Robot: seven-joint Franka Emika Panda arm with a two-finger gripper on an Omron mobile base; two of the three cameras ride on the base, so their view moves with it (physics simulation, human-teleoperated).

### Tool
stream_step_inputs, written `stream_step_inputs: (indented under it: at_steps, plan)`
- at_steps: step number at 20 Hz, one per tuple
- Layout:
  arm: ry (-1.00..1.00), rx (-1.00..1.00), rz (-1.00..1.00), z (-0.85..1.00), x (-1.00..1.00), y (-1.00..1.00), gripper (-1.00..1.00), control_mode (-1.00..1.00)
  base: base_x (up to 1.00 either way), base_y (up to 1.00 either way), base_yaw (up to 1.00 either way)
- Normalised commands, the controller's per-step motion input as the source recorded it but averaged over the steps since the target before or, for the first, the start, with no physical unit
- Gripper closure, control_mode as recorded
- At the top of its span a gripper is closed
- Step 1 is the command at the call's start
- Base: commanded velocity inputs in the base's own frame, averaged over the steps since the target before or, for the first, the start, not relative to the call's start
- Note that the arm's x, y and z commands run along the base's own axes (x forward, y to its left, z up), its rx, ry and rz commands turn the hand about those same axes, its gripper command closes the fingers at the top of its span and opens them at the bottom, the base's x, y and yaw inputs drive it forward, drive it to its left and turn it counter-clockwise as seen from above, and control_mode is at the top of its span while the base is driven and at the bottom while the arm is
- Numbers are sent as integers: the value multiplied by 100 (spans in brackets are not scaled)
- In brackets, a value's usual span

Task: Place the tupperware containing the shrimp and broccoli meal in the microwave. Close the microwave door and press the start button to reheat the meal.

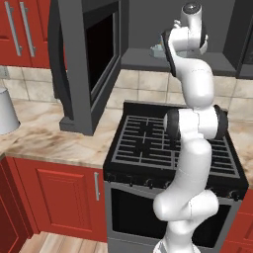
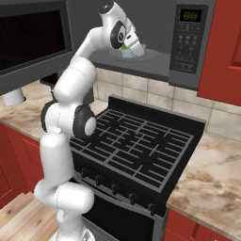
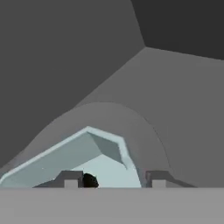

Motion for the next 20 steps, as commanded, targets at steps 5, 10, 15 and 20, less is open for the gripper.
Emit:
stream_step_inputs:
  at_steps: [5,10,15,20]
  plan:
    - [-39,-20,-2,-53,-14,3,-100,-100,0,0,0]
    - [-42,-21,0,-39,-53,1,-100,-100,0,0,0]
    - [-8,-13,0,1,-99,0,-100,-100,0,0,0]
    - [0,-17,6,37,-100,4,-100,-100,0,0,0]
